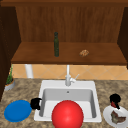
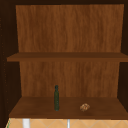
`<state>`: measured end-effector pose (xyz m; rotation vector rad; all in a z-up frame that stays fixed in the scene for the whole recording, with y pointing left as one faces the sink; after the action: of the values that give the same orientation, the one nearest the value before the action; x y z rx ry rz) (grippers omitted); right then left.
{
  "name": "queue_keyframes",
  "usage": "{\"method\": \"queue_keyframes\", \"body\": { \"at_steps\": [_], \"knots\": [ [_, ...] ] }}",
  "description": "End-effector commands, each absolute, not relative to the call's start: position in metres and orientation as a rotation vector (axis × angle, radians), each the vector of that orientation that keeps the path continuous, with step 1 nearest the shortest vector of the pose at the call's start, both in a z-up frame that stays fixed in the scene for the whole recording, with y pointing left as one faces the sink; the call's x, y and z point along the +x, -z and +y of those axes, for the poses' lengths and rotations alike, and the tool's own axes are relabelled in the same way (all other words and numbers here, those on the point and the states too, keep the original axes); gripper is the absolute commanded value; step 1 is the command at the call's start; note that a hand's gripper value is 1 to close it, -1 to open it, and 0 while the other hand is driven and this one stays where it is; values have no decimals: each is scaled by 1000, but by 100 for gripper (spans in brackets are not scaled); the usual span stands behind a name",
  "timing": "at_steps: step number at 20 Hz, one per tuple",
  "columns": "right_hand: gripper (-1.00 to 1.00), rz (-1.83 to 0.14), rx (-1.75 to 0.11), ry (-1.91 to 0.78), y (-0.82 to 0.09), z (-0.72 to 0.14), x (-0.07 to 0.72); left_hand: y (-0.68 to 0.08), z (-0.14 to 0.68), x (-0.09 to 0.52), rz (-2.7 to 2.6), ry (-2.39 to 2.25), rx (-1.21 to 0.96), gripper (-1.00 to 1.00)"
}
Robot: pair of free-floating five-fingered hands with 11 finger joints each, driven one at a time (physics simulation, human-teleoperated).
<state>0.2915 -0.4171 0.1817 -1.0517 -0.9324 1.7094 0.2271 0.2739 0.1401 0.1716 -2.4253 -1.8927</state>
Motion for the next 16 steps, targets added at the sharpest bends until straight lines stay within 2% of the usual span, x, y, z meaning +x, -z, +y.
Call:
{"method": "queue_keyframes", "body": {
  "at_steps": [1, 16],
  "knots": [
    [100, -923, -1030, -1696, -201, -391, 288, -140, 274, 227, -2425, 1893, 172, 0],
    [100, -883, -983, -1718, -278, -282, 284, -140, 274, 227, -2425, 1893, 172, 0]
  ]
}}
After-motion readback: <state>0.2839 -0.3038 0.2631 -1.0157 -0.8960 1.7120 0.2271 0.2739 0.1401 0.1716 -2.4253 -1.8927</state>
